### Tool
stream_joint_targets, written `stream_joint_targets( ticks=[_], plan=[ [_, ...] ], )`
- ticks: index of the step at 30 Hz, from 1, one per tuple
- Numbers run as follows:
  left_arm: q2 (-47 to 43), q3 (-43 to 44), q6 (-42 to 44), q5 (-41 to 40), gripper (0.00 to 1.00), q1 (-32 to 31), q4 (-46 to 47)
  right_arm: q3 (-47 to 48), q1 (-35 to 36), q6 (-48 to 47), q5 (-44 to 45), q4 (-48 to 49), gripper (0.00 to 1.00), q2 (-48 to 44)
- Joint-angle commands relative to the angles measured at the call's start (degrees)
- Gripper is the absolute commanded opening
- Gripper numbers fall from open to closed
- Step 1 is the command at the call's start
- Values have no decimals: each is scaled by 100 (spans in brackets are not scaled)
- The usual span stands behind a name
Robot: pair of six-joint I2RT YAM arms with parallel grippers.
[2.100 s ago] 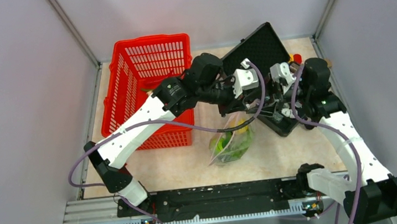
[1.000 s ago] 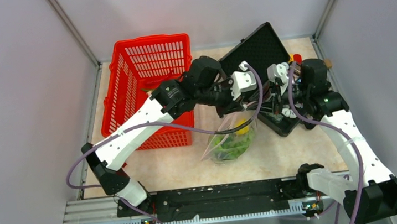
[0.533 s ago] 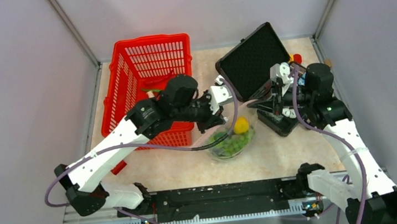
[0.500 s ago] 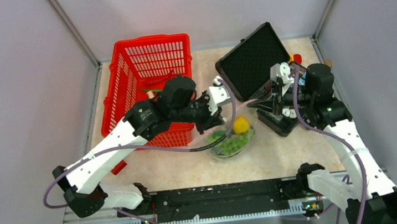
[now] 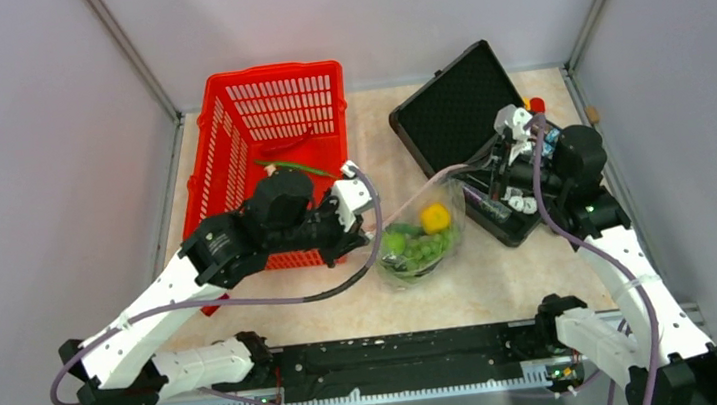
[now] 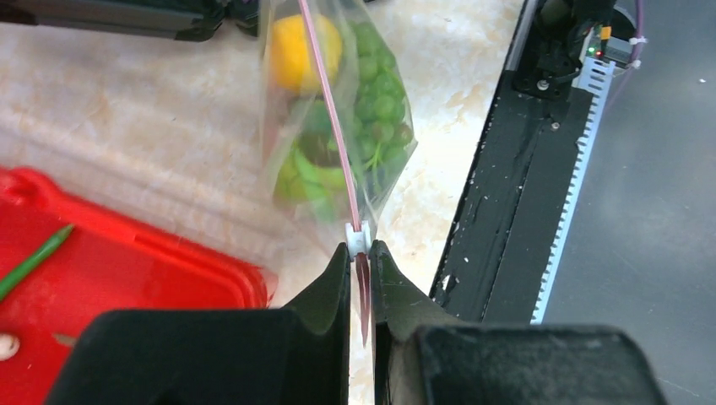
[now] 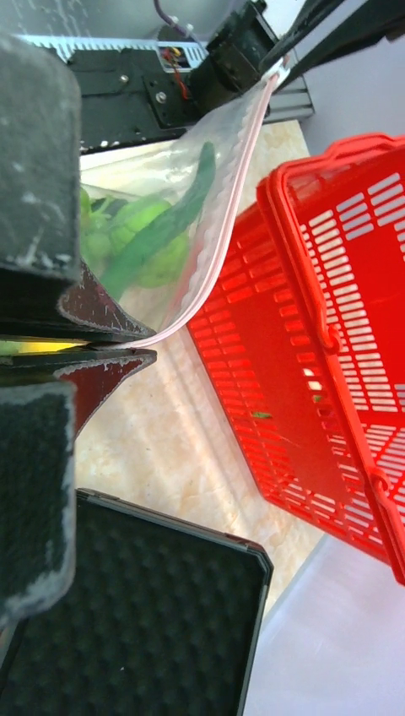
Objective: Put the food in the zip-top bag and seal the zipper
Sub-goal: Zip the zipper food storage bag at the center of the board.
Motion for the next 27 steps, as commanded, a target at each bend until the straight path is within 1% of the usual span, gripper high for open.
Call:
stream_joint_targets(
  ticks=[1,4,5,6,8,9,12,14,15,16,19,23,27],
  plan=[
    [-484,-142,-248,-521,0,-17,-505,49,-30,267,642,778,0,-118],
    [-708,-268,-279,-710,1,-22,-505,40,-30,269,608,818,0,-116],
    [-755,-306,-284,-769,3,-22,-481,33,-37,268,575,836,0,-115],
    [-789,-340,-280,-819,8,-17,-453,26,-40,268,520,865,0,-122],
    [-823,-388,-286,-888,23,-21,-351,-7,-34,491,201,1002,0,-162],
    [-831,-389,-278,-902,28,-22,-280,-29,-34,572,56,1088,0,-216],
    [-881,-391,-301,-1222,63,-21,2,-77,-34,747,-509,1186,0,-510],
    [-1014,-458,-261,-1597,79,-20,341,-19,-31,860,-775,1065,0,-777],
    [-1114,-527,-230,-1777,94,-21,601,5,-35,967,-897,1030,0,-922],
    [-1213,-610,-182,-1898,98,-22,867,16,-36,1121,-1013,1058,0,-1088],
    [-1404,-786,-24,-2154,99,1,1473,-2,-24,1730,-1286,1353,0,-1608],
    [-1368,-719,108,-2494,99,30,1702,55,-27,2773,-1406,1676,0,-2270],
    [-1573,-805,237,-2758,99,81,2110,374,-29,3264,-1432,1459,0,-2638]
  ],
)
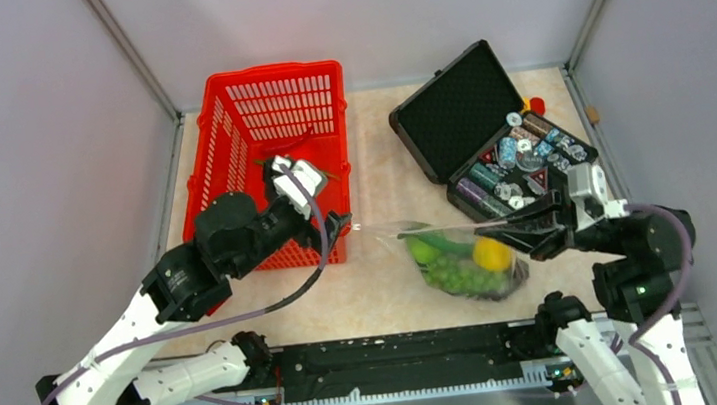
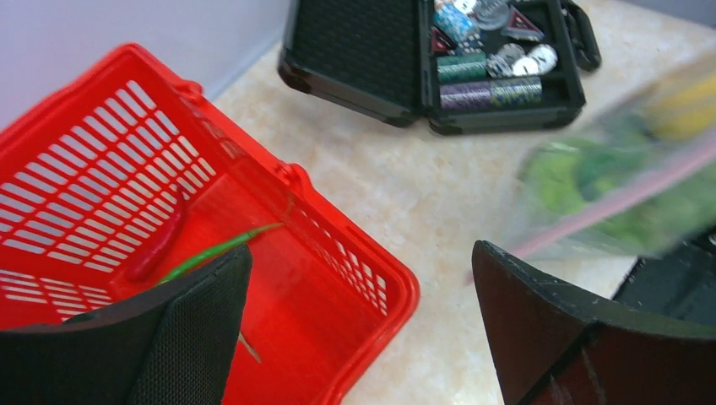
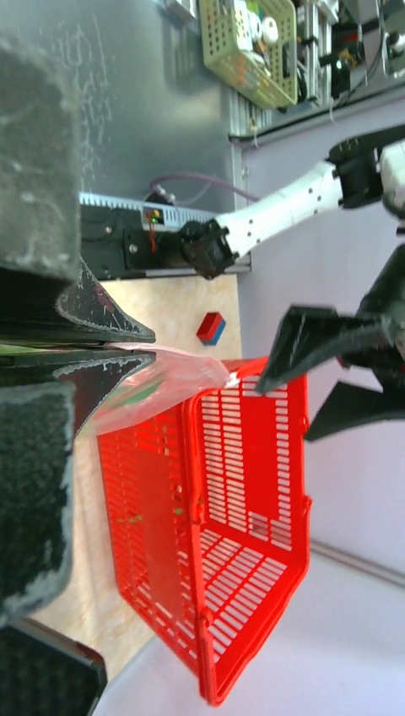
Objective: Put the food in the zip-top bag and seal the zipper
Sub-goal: Place the zipper food storage bag at the center of the board, then reset both arms
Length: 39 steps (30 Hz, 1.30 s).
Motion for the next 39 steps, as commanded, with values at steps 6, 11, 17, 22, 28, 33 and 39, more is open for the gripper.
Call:
stream_joint_targets(
  ticks=[6,11,17,22,28,33,39],
  plan=[
    [-347,-74,317,-671,99,175,993,690,-10,183,238,-930,0,49],
    [-244,-244,201,-547,99,228,1128,-278,-19,-82,1807,-520,0,1373],
    [-222,-664,-335,-905,99,293,1759,-97,-8,-9,3613,-98,21,3708],
    [-318,-853,-659,-1431,99,339,2000,559,-21,-324,4236,-613,70,4187],
    [-67,-477,-736,-1405,99,605,1671,991,-19,-386,5056,-615,92,3211],
    [570,320,-1086,-1259,99,1394,998,995,-18,-166,5447,-1008,93,2657],
    [1198,1324,-2392,-388,99,3389,65,890,-22,-44,6333,-1669,94,1905]
  ],
)
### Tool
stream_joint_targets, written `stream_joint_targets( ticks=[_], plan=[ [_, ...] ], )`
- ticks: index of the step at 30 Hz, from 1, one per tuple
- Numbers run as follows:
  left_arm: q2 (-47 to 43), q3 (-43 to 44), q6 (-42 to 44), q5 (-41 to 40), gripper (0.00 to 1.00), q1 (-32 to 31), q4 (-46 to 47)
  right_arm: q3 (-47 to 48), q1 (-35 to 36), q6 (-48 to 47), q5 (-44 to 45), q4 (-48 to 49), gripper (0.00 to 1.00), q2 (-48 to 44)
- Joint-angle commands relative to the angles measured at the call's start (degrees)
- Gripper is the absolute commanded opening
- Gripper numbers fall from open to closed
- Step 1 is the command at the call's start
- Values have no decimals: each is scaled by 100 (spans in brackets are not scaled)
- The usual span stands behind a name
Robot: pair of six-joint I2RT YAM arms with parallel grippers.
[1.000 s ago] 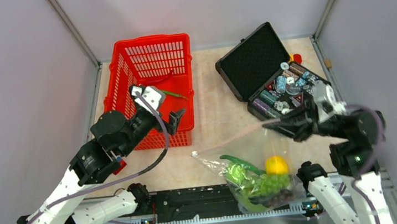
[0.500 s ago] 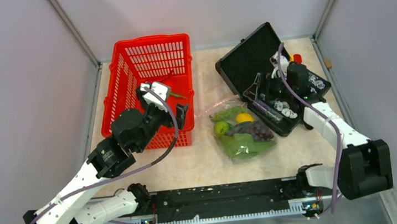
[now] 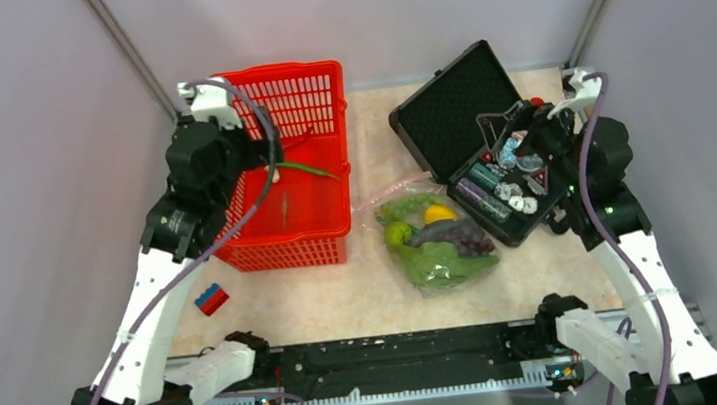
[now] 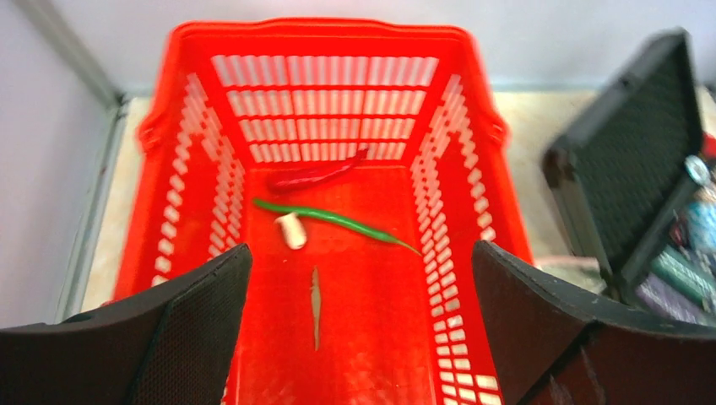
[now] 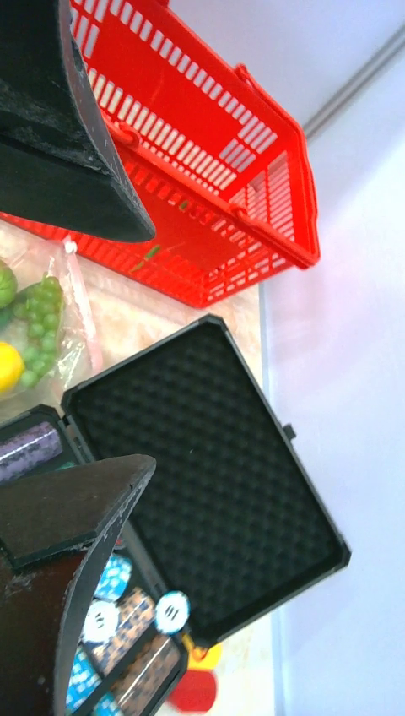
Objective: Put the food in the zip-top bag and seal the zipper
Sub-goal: Reset both arms
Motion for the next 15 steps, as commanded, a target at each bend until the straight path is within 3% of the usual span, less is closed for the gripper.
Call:
stream_joint_targets(
  ticks=[1,7,15],
  plan=[
    [269,823,-1101,201,99,633,-842,-9,-1,124,882,-604,94,-504],
    [-64,301,-1862,-1085,99,633,-796,299,-2,9,1489,-1467,94,-762],
    [-400,94,-1803,-1471,99,637,-794,401,1,-11,1440,-1482,95,-810]
  ],
)
